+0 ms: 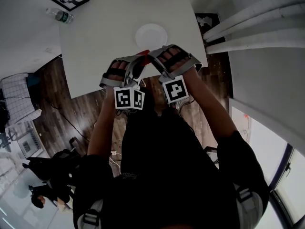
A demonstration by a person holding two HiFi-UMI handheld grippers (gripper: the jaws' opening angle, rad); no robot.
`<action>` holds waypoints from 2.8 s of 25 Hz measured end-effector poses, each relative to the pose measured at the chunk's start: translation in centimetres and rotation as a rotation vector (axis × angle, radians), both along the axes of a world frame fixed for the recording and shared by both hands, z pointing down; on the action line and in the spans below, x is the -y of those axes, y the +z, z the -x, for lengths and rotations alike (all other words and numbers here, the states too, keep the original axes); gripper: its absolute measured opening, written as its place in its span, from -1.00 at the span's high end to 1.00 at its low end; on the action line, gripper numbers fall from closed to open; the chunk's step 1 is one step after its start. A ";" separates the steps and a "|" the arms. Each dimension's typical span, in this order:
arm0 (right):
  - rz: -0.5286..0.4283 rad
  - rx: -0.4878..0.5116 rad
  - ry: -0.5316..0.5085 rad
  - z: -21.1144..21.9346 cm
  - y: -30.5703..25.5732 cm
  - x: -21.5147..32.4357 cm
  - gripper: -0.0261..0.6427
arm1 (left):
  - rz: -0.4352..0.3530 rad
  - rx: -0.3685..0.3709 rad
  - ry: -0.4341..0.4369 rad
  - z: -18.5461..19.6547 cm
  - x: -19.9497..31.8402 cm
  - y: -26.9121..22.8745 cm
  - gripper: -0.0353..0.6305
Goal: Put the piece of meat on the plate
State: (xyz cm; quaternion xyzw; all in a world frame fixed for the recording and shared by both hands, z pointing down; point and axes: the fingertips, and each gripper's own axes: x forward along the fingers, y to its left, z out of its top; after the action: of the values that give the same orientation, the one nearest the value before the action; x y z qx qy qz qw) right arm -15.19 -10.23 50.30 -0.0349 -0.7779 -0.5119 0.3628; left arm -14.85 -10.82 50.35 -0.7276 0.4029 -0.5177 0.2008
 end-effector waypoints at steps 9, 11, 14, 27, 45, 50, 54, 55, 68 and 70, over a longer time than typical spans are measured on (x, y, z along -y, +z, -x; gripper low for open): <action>-0.051 0.012 0.067 -0.6 0.0 1.5 0.65 | -0.025 -0.139 -0.037 -0.1 0.6 -0.3 0.60; -0.046 0.020 0.089 -1.1 -0.2 1.6 0.66 | -0.031 -0.157 -0.037 -0.4 0.6 -0.5 0.59; -0.033 0.021 0.138 -1.9 0.1 2.1 0.65 | -0.036 -0.149 -0.033 -0.4 0.5 -0.4 0.59; 0.124 0.032 0.403 -5.4 2.4 6.0 0.66 | -0.010 -0.590 -0.444 4.9 -0.7 0.2 0.89; 0.169 -0.142 0.464 -2.2 8.1 8.3 0.66 | 0.056 -0.905 -0.557 7.3 -0.4 3.8 0.89; 0.166 -0.173 0.481 -1.2 9.9 9.2 0.66 | 0.093 -0.911 -0.540 7.4 -0.5 4.7 0.89; 0.151 -0.194 0.499 -0.5 11.0 9.8 0.66 | 0.110 -0.924 -0.543 7.9 -0.8 5.2 0.89; 0.147 -0.199 0.501 -0.4 11.2 9.9 0.66 | 0.112 -0.930 -0.545 7.9 -0.9 5.3 0.89; 0.064 -0.264 0.524 0.8 12.8 11.7 0.66 | 0.145 -0.972 -0.606 8.9 -1.1 7.1 0.89; 0.055 -0.269 0.523 1.1 13.0 12.0 0.66 | 0.144 -0.961 -0.599 9.0 -1.0 7.1 0.89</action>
State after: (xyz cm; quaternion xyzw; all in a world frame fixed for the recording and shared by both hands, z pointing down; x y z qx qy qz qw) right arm -16.26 -22.18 63.32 0.0895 -0.7190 -0.3706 0.5811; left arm -23.83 -9.87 57.43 -0.7472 0.6013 -0.1891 -0.2109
